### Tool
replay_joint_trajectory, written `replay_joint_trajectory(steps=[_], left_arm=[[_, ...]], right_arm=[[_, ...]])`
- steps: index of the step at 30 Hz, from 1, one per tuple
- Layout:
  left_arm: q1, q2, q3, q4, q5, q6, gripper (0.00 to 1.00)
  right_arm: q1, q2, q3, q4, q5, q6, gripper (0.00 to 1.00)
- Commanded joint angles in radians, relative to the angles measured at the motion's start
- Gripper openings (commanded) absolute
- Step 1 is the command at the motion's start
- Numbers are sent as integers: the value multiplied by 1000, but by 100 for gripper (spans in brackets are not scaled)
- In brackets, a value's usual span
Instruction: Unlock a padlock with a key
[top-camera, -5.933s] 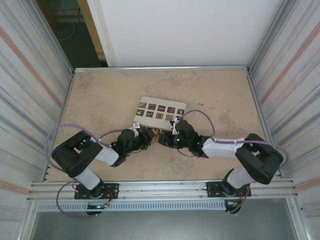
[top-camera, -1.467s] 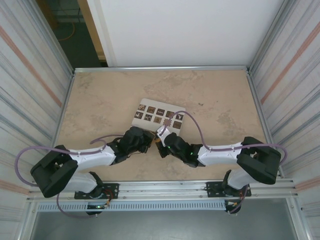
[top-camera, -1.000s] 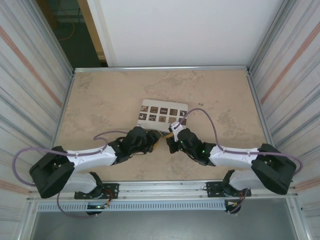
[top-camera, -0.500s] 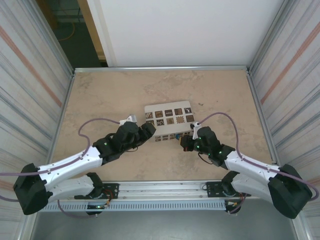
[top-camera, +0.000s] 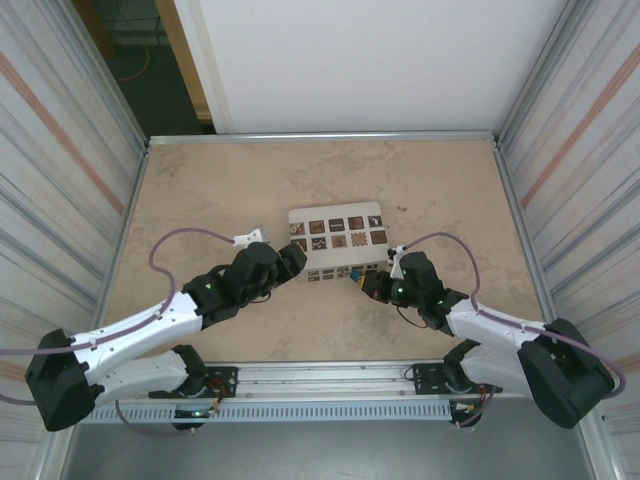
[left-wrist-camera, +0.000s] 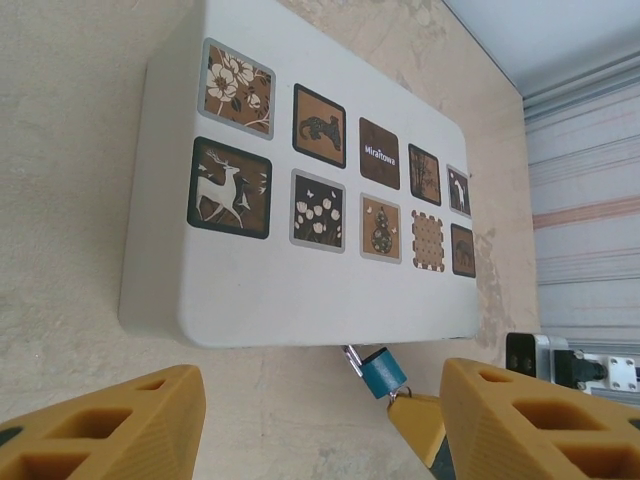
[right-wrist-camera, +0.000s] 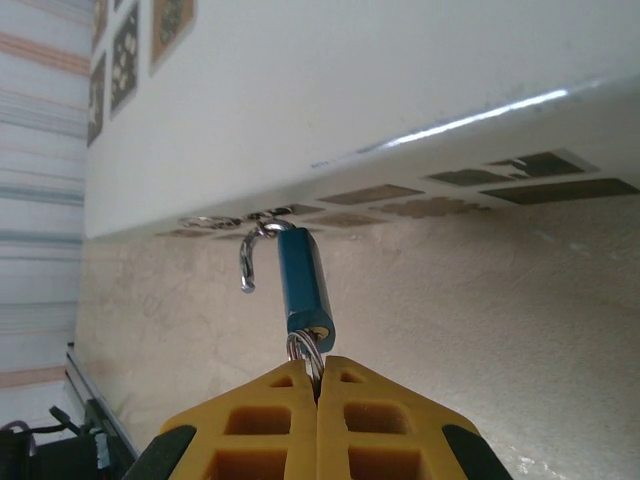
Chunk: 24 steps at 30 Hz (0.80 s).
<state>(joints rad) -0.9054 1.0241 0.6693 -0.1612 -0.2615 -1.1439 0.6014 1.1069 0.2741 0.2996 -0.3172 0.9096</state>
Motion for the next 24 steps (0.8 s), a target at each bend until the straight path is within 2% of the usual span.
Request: replay_joint_trajectory(steps=[1,6,12,20,24], left_arm=[[6,-22,9,-17,-33,26,64],[29,-21,3,-18,-10,21,64],[68,-13,-6,-12,19,41,66],[178,-12,-36,7,153,120,67],[219,-13,-34,-10,208,187,70]], right_arm=[[0,54,-17,-10,-38,34,0],[-1,111,-8,8,-57,25,1],[1,145,9,-1,-61,14,8],[0,82,50,-110,-35,-46,28],[-8,29,65,-117,-50,-95,45]])
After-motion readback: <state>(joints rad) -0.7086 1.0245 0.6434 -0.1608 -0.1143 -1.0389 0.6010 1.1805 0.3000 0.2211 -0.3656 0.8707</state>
